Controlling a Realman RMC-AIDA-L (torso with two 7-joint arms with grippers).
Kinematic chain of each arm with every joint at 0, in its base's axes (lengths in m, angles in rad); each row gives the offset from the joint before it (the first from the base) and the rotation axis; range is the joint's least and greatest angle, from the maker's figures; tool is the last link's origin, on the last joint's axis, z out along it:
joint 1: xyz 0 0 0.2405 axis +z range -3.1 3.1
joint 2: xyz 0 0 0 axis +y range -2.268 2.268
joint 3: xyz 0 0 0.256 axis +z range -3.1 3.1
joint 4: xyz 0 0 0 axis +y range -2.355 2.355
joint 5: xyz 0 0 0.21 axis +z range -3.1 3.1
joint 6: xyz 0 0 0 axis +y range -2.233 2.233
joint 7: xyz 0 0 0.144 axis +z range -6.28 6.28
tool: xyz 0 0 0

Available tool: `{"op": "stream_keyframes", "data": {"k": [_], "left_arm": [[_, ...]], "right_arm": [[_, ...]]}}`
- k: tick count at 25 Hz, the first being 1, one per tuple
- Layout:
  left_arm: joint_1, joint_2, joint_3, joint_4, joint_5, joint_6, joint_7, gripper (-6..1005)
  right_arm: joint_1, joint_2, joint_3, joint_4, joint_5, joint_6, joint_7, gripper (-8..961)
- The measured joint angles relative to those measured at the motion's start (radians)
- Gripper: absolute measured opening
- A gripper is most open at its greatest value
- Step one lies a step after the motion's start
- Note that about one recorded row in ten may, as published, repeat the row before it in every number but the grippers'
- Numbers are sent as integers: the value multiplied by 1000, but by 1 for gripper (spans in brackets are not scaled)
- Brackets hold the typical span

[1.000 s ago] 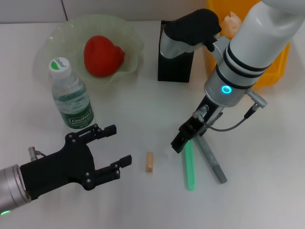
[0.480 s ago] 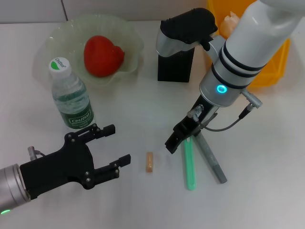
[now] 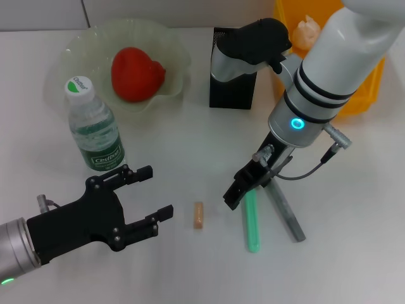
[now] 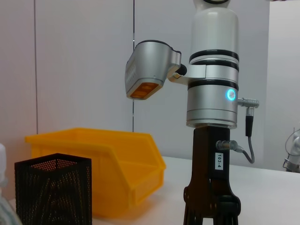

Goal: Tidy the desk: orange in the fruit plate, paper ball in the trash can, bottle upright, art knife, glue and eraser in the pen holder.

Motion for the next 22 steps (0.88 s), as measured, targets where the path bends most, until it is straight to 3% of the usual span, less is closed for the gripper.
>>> {"op": "stream_keyframes", "data": {"k": [16, 22], "left_arm": [[0, 0, 0, -2, 0, -5, 0, 692], [0, 0, 0, -5, 0, -8, 0, 689]], "right_arm": [[15, 0, -40, 40, -6, 50, 7, 838], [15, 0, -40, 39, -4, 56, 8, 676]]}}
